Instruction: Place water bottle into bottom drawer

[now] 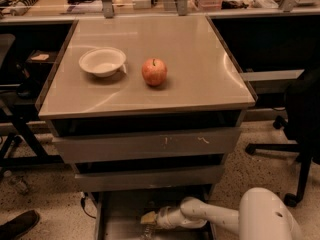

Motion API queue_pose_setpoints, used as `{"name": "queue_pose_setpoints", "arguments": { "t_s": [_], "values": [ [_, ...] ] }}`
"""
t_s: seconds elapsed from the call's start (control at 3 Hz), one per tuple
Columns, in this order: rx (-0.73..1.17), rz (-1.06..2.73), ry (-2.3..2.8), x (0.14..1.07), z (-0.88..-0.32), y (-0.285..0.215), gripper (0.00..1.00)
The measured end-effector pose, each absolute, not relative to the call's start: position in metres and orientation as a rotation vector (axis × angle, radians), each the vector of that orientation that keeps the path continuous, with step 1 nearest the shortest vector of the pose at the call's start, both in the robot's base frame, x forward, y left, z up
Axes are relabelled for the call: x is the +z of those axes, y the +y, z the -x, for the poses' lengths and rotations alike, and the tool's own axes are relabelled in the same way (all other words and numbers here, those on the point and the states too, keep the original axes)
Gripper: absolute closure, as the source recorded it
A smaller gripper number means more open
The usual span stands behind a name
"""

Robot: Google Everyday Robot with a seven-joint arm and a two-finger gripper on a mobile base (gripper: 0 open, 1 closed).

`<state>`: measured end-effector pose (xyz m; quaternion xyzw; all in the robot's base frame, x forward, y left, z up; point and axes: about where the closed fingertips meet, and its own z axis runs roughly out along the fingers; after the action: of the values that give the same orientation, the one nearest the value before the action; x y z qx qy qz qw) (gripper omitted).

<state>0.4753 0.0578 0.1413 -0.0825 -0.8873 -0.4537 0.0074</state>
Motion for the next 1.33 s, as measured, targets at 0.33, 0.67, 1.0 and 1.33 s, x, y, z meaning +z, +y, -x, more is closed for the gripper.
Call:
{"name": "queue_pose_setpoints", "arguments": {
  "t_s": [0.33, 0.67, 1.0, 1.33],
  "values": [
    [-1.419, 0.258, -2.775, 0.1413, -0.4753, 0.0578, 1.00],
    [-1.419, 0.258, -2.774, 0.1413, -0.4753, 0.0578, 0.81],
    [-1.419, 0.258, -2.774, 0.1413, -0.4753, 0.0578, 0.58],
    [-1.419, 0.258, -2.774, 0.1413, -0.4753, 0.0578, 0.36]
  ]
}}
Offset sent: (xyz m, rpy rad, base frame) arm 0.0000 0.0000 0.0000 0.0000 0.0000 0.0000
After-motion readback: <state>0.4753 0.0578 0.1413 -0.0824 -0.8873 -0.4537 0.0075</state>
